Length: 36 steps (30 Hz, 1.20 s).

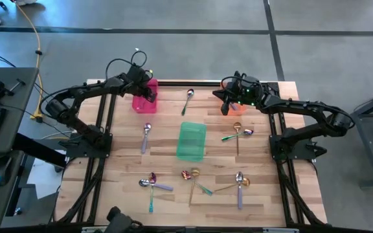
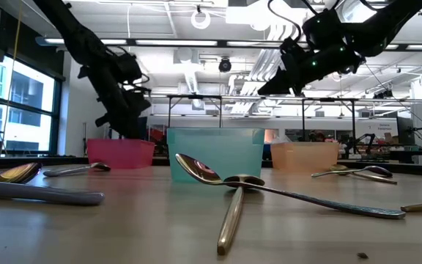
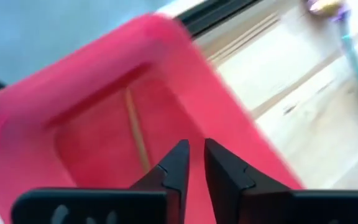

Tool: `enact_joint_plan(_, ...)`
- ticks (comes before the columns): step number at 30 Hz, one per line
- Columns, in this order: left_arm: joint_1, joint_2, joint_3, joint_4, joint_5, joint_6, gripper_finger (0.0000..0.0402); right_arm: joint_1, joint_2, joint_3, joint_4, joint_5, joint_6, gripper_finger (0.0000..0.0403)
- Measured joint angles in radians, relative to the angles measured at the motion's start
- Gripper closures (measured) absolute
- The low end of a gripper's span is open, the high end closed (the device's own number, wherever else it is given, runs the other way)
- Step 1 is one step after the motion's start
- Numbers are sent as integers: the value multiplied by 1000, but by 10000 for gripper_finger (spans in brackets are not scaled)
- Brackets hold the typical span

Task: Sort silverware by color (type)
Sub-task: Put the bottom right blue spoon into the green bin

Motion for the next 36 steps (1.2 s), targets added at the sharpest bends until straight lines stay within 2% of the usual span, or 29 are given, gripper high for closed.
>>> enact_joint_plan(5,-76,-94,-88,199,10,61,399,58,0,0,-3,20,59,403)
enact_joint_plan(8,-134,-149,-150,332,28,98,399,109,0,0,-5,75,64,403)
enact_joint_plan(13,-227,-197,-215,437,104,130,401,168,8,-2,22,77,55,403)
enact_joint_plan(18,-314,-205,-237,445,142,156,401,159,63,-147,389,-21,71,403)
enact_joint_plan(22,-371,-204,-256,463,143,167,401,150,76,-270,614,6,138,403)
enact_joint_plan(25,-406,-204,-258,450,143,136,401,134,72,-312,673,13,145,403)
enact_joint_plan(31,-497,-212,-257,404,143,104,401,66,71,-314,672,-6,105,403)
enact_joint_plan(36,-591,-212,-184,217,119,35,401,16,75,-314,667,-71,67,403)
